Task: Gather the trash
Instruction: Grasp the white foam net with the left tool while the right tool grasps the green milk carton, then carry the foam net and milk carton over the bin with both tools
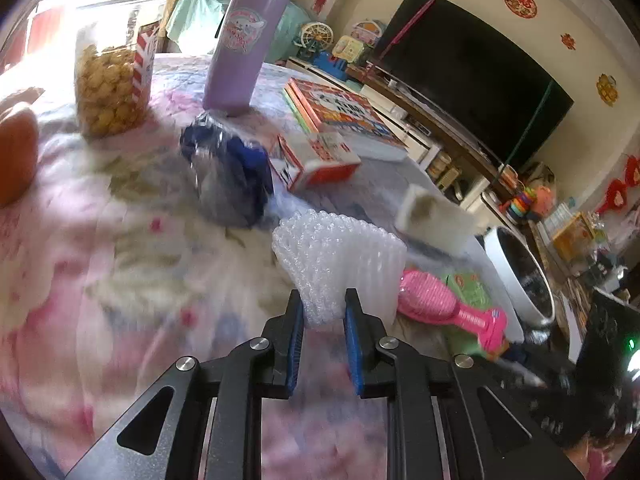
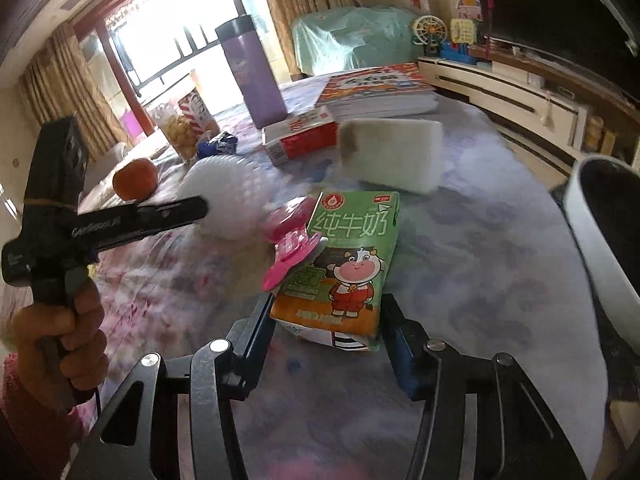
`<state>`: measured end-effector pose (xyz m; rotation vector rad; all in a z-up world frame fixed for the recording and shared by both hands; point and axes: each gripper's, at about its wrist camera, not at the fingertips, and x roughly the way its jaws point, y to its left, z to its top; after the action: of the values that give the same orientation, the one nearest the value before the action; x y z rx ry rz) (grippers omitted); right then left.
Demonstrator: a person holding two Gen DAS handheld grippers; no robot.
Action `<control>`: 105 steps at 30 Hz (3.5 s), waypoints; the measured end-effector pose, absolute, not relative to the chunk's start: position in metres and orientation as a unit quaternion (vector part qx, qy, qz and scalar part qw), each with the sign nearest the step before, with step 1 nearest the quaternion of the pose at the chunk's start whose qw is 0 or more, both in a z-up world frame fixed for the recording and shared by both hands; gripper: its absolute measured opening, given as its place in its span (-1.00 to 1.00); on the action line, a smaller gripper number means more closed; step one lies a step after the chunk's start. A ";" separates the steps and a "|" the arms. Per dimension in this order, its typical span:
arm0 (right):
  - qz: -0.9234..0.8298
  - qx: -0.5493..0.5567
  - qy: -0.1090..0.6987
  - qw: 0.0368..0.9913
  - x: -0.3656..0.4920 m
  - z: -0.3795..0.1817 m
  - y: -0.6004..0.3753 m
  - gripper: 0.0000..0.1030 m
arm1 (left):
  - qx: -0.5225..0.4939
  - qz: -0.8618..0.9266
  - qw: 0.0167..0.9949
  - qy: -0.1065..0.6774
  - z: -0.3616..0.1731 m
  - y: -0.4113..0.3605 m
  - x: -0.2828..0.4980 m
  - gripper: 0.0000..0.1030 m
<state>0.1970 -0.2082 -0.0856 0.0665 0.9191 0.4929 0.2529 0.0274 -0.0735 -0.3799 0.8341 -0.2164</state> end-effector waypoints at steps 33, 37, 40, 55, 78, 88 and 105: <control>0.210 0.041 0.436 0.874 0.183 -0.081 -0.256 -0.05 | -0.147 -0.118 0.892 0.411 -0.070 -0.007 0.189 -0.64; 0.199 0.058 0.436 0.876 0.178 -0.079 -0.276 -0.05 | -0.147 -0.132 0.892 0.406 -0.064 -0.016 0.183 -0.65; 0.196 0.064 0.432 0.878 0.174 -0.077 -0.284 -0.05 | -0.142 -0.143 0.891 0.407 -0.062 -0.025 0.182 -0.65; 0.177 0.094 0.412 0.889 0.162 -0.061 -0.323 -0.05 | -0.104 -0.186 0.886 0.412 -0.046 -0.092 0.198 -0.65; 0.129 0.115 0.389 0.905 0.168 -0.043 -0.391 -0.05 | -0.074 -0.226 0.879 0.413 -0.041 -0.171 0.248 -0.65; 0.113 0.123 0.389 0.906 0.183 -0.042 -0.414 -0.06 | -0.064 -0.237 0.877 0.412 -0.037 -0.196 0.276 -0.65; 0.099 0.132 0.395 0.904 0.214 -0.042 -0.440 -0.05 | -0.041 -0.244 0.873 0.420 -0.032 -0.237 0.330 -0.64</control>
<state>0.2142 -0.4404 -0.0422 0.2723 0.8164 0.2042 0.3300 -0.2367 -0.0316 -0.0858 0.8766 -0.5090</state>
